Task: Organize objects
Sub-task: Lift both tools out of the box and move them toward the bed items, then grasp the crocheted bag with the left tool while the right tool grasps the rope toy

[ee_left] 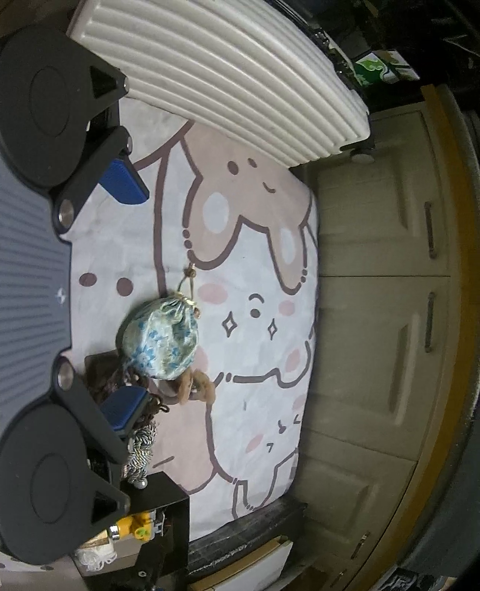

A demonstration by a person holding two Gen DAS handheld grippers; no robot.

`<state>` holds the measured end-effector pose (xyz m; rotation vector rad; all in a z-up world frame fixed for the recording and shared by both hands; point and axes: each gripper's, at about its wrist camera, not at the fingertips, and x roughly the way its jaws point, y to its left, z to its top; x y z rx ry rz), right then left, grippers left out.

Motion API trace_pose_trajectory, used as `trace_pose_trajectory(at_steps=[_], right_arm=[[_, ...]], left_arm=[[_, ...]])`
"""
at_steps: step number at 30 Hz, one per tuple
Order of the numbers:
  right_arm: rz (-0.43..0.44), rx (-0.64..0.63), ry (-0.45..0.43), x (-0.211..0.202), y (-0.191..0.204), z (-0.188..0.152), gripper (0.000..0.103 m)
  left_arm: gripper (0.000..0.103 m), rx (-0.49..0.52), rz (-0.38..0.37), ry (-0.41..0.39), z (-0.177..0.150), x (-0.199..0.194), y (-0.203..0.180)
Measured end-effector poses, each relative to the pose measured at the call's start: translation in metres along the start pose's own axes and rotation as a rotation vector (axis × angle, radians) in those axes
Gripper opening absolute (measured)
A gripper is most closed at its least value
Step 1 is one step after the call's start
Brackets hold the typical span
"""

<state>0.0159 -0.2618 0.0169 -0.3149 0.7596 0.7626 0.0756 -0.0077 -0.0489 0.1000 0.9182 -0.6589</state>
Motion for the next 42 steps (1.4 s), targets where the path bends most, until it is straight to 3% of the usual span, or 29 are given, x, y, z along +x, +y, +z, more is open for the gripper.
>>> trace_pose_trajectory(at_steps=[6,13,20,29,35,42], right_arm=[[-0.007,-0.009,-0.035,0.002,0.004,0.003,0.103],[0.05,0.005,-0.072,0.005,-0.004,0.003,0.103],[-0.02,-0.179,-0.083,0.016,0.001,-0.002,0.103],[-0.006,-0.296,-0.03,0.034,-0.003,-0.007,0.102],[0.037,-0.355,0.019,0.041,-0.005,-0.012,0.096],[0.09,-0.395,0.05,0.046,-0.01,-0.016,0.073]], left_arm=[[0.103,0.013,-0.036,0.021,-0.002,0.008,-0.001],[0.103,0.07,-0.096,0.046,-0.005,0.018,-0.015],[0.101,0.248,-0.116,0.083,-0.012,0.034,-0.048],[0.085,0.416,-0.175,0.215,-0.026,0.068,-0.086],[0.085,0.443,-0.192,0.249,-0.029,0.089,-0.102],[0.085,0.474,-0.165,0.296,-0.037,0.124,-0.121]])
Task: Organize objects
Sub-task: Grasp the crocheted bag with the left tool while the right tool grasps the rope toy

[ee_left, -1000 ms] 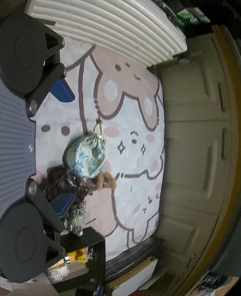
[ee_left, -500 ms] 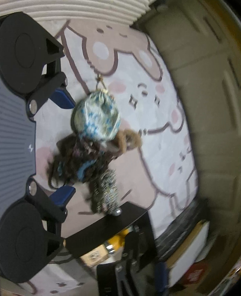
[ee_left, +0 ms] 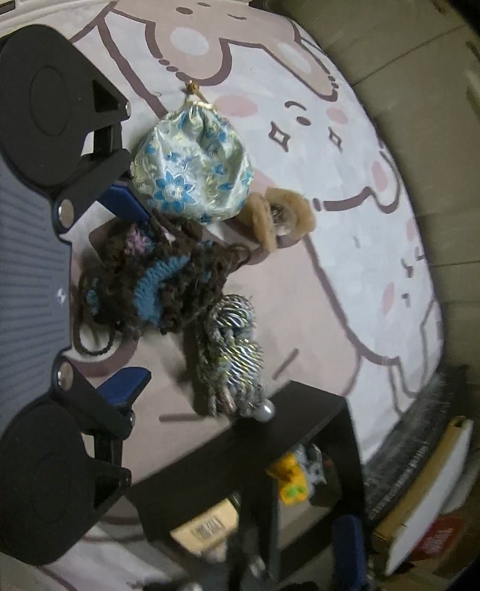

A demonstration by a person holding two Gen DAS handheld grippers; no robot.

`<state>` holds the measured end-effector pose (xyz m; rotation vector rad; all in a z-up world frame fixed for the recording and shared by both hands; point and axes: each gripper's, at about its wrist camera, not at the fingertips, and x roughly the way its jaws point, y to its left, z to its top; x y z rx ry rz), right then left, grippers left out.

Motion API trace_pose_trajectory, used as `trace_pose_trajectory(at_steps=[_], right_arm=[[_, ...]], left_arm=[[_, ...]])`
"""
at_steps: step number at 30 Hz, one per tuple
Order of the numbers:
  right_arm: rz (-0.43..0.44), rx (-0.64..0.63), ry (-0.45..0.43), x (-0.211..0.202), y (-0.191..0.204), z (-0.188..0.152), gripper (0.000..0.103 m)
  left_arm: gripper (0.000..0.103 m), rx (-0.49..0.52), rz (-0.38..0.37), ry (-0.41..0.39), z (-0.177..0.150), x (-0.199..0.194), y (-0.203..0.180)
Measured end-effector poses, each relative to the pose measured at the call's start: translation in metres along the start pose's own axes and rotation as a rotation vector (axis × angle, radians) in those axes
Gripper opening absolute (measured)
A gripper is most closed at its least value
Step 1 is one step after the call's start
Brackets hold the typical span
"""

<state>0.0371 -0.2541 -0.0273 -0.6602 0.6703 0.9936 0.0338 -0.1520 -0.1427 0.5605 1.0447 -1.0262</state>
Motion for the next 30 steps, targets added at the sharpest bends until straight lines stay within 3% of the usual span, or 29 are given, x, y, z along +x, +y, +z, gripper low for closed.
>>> trace_pose_trajectory(at_steps=[2,6,9,12,18,22,26,30], right_arm=[[0.018,-0.026,-0.003,0.0,0.002,0.0,0.067],[0.066,-0.076,0.001,0.004,0.009,0.001,0.057],[0.089,-0.128,0.009,0.011,0.016,0.0,0.056],[0.107,-0.175,0.011,0.016,0.024,0.0,0.056],[0.117,-0.297,-0.003,0.031,0.044,-0.003,0.055],[0.105,-0.395,0.037,0.049,0.057,-0.007,0.054],[0.031,-0.543,0.019,0.062,0.074,-0.014,0.061],[-0.005,-0.691,0.046,0.077,0.09,-0.021,0.062]], left_arm=[[0.085,0.001,0.011,0.014,0.001,0.008,0.0],[0.064,-0.019,0.027,0.037,0.005,0.017,0.005],[0.05,-0.038,0.029,0.049,0.005,0.017,0.011],[0.045,-0.068,-0.002,0.048,0.003,0.012,0.021],[0.042,-0.073,-0.037,0.037,-0.001,-0.002,0.029],[0.042,-0.072,-0.051,0.033,-0.005,-0.008,0.033],[0.041,-0.079,-0.057,0.032,-0.01,-0.013,0.037],[0.041,-0.106,-0.073,0.044,-0.015,-0.014,0.045]])
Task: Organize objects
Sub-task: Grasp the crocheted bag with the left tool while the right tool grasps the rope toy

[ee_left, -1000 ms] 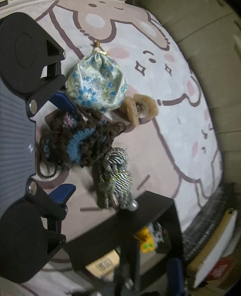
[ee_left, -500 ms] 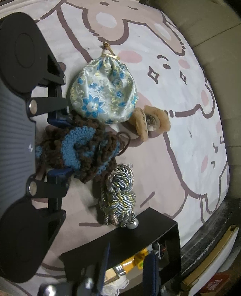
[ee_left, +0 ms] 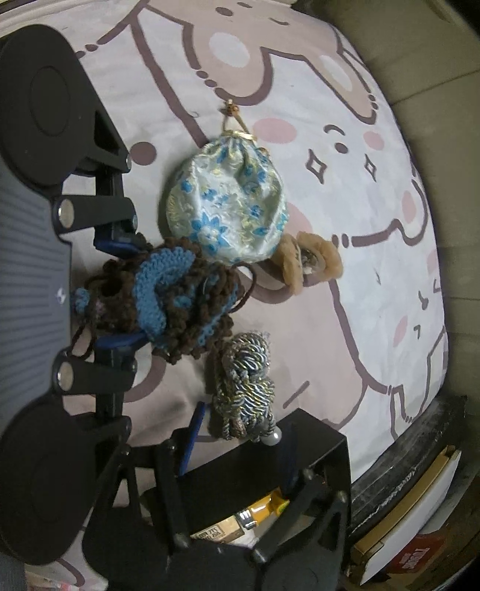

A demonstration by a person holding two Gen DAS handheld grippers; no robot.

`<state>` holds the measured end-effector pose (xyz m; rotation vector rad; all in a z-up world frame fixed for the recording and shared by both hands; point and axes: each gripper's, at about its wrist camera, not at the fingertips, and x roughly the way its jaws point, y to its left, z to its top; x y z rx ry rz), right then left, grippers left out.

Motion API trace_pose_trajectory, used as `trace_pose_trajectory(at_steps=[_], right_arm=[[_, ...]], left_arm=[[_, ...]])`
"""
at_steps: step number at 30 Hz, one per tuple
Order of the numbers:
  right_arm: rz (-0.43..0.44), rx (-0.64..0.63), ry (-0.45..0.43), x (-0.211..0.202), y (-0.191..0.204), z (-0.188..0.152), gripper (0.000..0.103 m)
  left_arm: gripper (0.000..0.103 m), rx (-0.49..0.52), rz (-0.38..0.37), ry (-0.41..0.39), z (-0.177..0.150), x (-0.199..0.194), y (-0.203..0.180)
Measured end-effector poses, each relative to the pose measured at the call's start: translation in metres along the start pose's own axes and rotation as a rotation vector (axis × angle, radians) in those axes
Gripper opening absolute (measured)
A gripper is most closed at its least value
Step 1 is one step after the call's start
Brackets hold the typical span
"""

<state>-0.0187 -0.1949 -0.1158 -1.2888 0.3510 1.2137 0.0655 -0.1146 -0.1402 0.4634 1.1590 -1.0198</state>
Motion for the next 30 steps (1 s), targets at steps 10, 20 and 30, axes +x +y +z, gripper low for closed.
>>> trace_pose_trajectory(at_steps=[10,20,30], right_arm=[[0.11,0.119,-0.006,0.001,-0.013,0.005,0.037],[0.294,0.547,0.092,-0.009,-0.05,-0.007,0.037],[0.439,0.751,0.172,-0.005,-0.051,-0.014,0.037]], left_arm=[[0.041,-0.069,-0.036,0.03,-0.003,0.008,0.012],[0.041,-0.018,0.016,0.052,-0.007,0.007,0.005],[0.048,0.055,0.021,0.08,-0.023,0.001,-0.006]])
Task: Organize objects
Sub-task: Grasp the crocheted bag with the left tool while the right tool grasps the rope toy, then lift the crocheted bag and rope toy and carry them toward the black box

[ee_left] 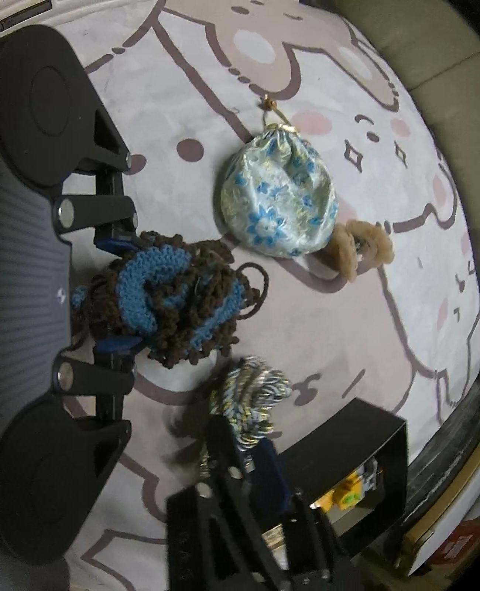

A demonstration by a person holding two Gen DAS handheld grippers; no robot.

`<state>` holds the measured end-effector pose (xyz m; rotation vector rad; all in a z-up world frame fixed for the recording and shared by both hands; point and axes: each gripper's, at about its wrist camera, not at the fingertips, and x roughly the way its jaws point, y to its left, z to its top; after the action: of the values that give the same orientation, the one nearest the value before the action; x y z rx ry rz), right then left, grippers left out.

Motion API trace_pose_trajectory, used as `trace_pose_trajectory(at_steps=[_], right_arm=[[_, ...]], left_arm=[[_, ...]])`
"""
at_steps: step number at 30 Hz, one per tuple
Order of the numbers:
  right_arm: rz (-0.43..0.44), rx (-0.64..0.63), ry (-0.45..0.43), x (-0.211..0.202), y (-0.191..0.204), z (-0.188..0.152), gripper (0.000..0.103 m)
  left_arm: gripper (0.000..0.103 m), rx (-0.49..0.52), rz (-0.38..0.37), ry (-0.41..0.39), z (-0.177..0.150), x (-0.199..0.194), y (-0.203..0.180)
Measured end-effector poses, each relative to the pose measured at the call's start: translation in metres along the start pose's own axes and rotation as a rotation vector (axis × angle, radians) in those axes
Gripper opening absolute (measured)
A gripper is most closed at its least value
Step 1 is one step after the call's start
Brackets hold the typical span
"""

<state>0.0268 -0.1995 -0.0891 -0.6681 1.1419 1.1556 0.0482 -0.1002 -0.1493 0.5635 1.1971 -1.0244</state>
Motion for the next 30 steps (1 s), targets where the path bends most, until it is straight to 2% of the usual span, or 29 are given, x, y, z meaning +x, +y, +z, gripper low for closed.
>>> trace_pose_trajectory(at_steps=[3,10,11,12,15,16,20,24,30], right_arm=[[0.003,-0.01,0.003,0.002,0.0,0.0,0.038],[-0.01,-0.057,0.024,0.008,-0.001,0.001,0.04],[-0.007,-0.054,0.023,0.008,-0.002,0.001,0.04],[-0.003,-0.049,0.024,0.008,-0.003,0.002,0.039],[0.002,-0.043,0.026,0.007,-0.006,0.003,0.037],[0.0,-0.043,0.026,0.006,-0.005,0.003,0.037],[-0.02,-0.039,0.003,-0.003,-0.005,0.002,0.037],[-0.028,0.008,-0.06,-0.022,-0.008,0.001,0.036],[-0.047,0.066,-0.162,-0.054,-0.008,-0.002,0.036]], left_arm=[[0.06,-0.015,0.019,-0.033,0.003,-0.001,0.001],[0.063,-0.034,0.046,-0.009,0.01,0.017,0.004],[0.061,-0.039,0.039,0.0,0.011,0.019,0.005],[0.052,-0.048,0.027,0.009,0.012,0.021,0.007],[0.035,-0.08,0.024,0.011,0.016,0.02,0.013],[0.033,-0.093,0.019,0.005,0.016,0.018,0.014],[0.029,-0.115,0.014,-0.036,0.017,0.006,0.014],[0.023,-0.149,0.018,-0.101,0.014,-0.012,0.013],[0.021,-0.229,0.029,-0.202,0.009,-0.042,0.015]])
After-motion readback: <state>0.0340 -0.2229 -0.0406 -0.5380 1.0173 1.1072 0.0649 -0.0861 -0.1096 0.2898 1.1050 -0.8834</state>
